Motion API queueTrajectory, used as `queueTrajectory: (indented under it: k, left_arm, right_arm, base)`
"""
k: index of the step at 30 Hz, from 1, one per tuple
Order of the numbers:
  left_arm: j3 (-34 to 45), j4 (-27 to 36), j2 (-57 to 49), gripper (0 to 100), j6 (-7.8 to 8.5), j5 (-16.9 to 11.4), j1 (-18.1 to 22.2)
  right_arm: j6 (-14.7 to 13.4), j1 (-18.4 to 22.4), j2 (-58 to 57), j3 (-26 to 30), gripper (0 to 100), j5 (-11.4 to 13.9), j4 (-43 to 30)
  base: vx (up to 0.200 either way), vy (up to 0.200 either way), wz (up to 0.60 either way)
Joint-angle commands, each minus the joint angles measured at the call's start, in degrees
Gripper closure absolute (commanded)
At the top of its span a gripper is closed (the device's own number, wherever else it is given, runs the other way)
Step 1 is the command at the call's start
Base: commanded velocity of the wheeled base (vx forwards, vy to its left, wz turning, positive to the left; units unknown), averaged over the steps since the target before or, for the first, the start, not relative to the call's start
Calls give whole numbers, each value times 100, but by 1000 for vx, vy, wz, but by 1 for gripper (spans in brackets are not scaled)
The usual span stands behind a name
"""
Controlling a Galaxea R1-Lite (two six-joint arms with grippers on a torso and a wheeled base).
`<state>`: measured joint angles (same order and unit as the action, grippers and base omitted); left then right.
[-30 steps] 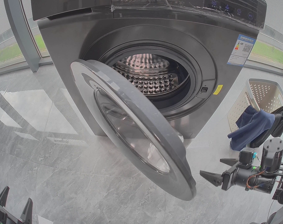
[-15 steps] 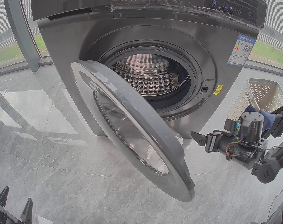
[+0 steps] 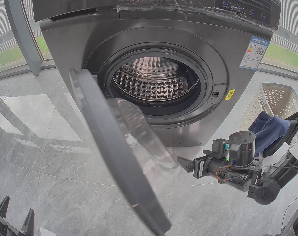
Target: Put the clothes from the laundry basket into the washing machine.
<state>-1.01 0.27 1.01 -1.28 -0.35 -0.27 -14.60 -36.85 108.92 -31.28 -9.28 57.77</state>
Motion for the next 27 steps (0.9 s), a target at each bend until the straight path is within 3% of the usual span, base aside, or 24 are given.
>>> queueTrajectory:
  k: [1, 7, 14, 21, 27]
  left_arm:
    - [92, 0, -48, 0, -4, 0, 0]
    - [92, 0, -48, 0, 5, 0, 0]
    - [92, 0, -48, 0, 5, 0, 0]
    - [92, 0, -48, 0, 5, 0, 0]
    - [92, 0, -48, 0, 5, 0, 0]
  right_arm:
    - [-7, -375, -108, 289, 0, -13, 6]
    - [-51, -542, -170, 280, 0, -13, 6]
    - [-69, -560, 103, -141, 0, 22, 15]
    - [-34, -630, 630, -669, 0, 66, 261]
    - [19, -920, 1078, -1214, 0, 75, 349]
  base:
    - [0, 0, 0]
    - [0, 0, 0]
    - [0, 0, 0]
    - [-200, 0, 0]
    - [-167, 0, 0]
